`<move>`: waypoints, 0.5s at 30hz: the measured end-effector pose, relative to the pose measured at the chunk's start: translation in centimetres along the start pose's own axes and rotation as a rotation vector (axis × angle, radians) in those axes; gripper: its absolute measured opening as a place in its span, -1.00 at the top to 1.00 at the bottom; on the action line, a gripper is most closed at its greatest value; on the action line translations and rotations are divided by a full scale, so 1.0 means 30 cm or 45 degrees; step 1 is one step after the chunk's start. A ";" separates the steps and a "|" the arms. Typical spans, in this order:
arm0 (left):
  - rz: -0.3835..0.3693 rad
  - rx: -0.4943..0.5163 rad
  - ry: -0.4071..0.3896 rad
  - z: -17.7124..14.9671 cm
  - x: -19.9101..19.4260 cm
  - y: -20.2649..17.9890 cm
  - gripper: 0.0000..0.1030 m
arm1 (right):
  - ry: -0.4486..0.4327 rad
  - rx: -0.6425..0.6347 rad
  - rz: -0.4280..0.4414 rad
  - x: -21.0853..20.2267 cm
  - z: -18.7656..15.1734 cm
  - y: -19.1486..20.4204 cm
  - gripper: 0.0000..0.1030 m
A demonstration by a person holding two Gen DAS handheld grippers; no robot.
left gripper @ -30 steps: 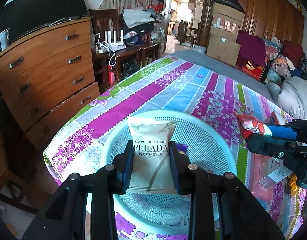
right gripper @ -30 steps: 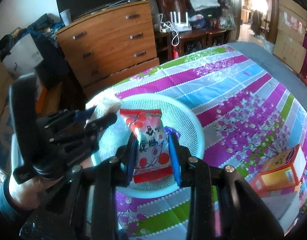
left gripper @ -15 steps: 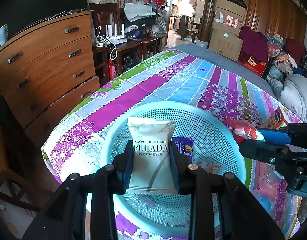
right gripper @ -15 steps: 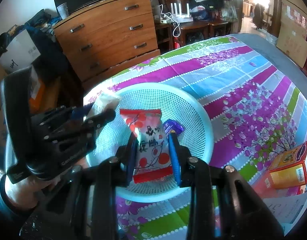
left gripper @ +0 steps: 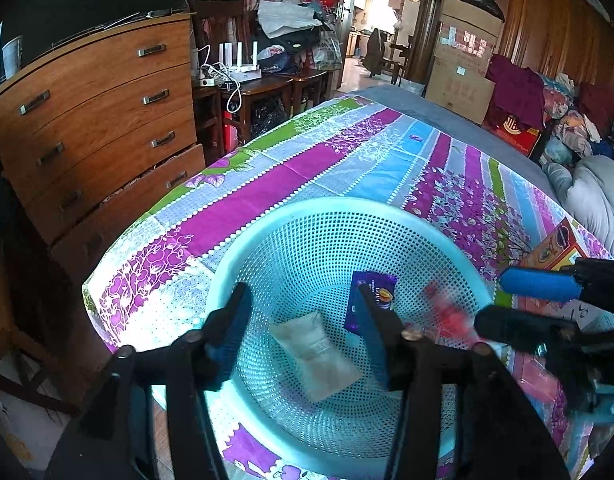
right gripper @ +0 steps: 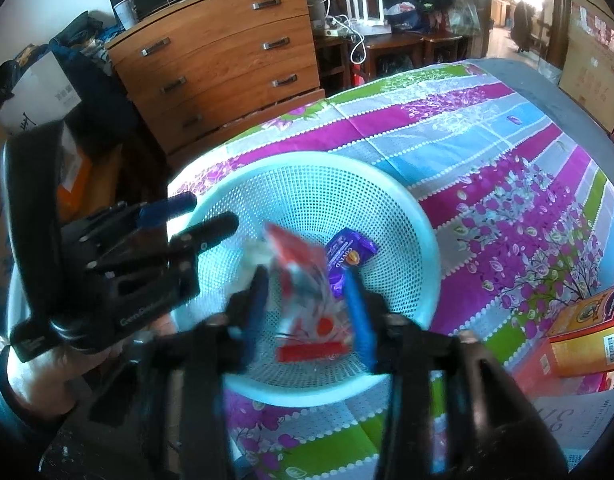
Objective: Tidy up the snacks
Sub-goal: 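Open the left gripper over the basket while the right gripper releases the candy packet, then move both grippers back toward the snack pile on the bed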
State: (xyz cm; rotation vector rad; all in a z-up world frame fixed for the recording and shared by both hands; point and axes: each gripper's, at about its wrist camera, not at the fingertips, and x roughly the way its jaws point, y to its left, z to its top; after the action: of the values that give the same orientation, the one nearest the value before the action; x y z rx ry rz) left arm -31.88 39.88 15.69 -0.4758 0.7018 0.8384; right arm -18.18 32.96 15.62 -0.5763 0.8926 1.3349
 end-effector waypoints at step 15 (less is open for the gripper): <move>-0.048 -0.163 -0.177 0.000 -0.157 0.048 -0.42 | -0.316 -0.072 0.027 -0.281 -0.161 0.104 -0.75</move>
State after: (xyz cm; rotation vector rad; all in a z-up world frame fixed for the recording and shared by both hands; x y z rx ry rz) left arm -35.26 38.34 18.94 -0.5384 0.5119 0.8754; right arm -22.23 24.79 20.21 -0.4336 0.6617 1.4191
